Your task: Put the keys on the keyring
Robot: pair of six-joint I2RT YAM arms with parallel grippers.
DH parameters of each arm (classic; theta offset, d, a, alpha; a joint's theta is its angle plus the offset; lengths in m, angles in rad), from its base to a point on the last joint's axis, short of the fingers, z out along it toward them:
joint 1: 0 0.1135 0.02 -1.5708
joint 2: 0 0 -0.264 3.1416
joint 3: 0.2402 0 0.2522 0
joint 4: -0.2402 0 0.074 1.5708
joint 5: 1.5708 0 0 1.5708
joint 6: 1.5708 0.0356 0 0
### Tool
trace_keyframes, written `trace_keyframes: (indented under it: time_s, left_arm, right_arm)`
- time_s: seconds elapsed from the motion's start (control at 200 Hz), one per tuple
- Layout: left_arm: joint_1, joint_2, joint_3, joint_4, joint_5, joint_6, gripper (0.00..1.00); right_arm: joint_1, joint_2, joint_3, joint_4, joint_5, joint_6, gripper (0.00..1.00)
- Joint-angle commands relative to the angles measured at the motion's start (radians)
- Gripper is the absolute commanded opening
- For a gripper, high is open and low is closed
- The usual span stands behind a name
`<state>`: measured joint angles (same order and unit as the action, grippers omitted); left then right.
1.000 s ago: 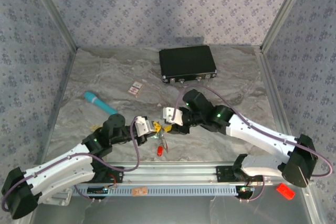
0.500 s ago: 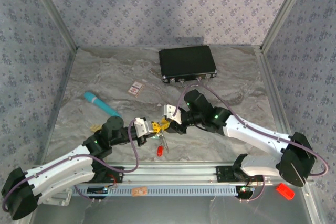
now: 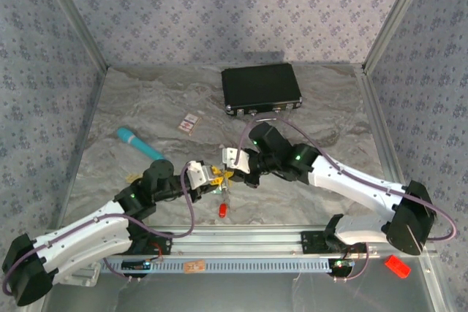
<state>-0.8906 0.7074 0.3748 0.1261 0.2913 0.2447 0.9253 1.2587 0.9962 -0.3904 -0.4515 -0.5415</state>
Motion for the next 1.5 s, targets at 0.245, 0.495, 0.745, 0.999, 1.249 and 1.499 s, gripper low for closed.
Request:
trace_keyframes:
  time_s: [0.245,0.495,0.745,0.999,1.249,1.499]
  left_arm:
    - [-0.005,0.027,0.062,-0.033,0.005,0.033,0.13]
    - [-0.005,0.003,0.017,0.049,0.030,0.009,0.00]
    - [-0.006,-0.023,-0.028,0.122,0.042,-0.010,0.00]
    - [-0.005,-0.024,-0.024,0.112,0.048,-0.015,0.00]
    - [-0.005,-0.026,-0.019,0.121,0.057,-0.016,0.00]
    - [-0.006,-0.035,-0.020,0.155,0.075,-0.026,0.00]
  right_arm:
    - [0.046,0.058,0.131,-0.178,0.087,-0.105,0.00]
    - [-0.015,-0.044,-0.014,0.040,-0.007,0.041,0.29]
    - [-0.026,-0.055,-0.107,0.127,-0.001,0.125,0.33]
    - [-0.038,-0.045,-0.102,0.121,-0.024,0.122,0.16]
    - [-0.051,-0.028,-0.102,0.106,-0.049,0.122,0.00]
    - [-0.054,0.027,-0.066,0.052,-0.022,0.123,0.00]
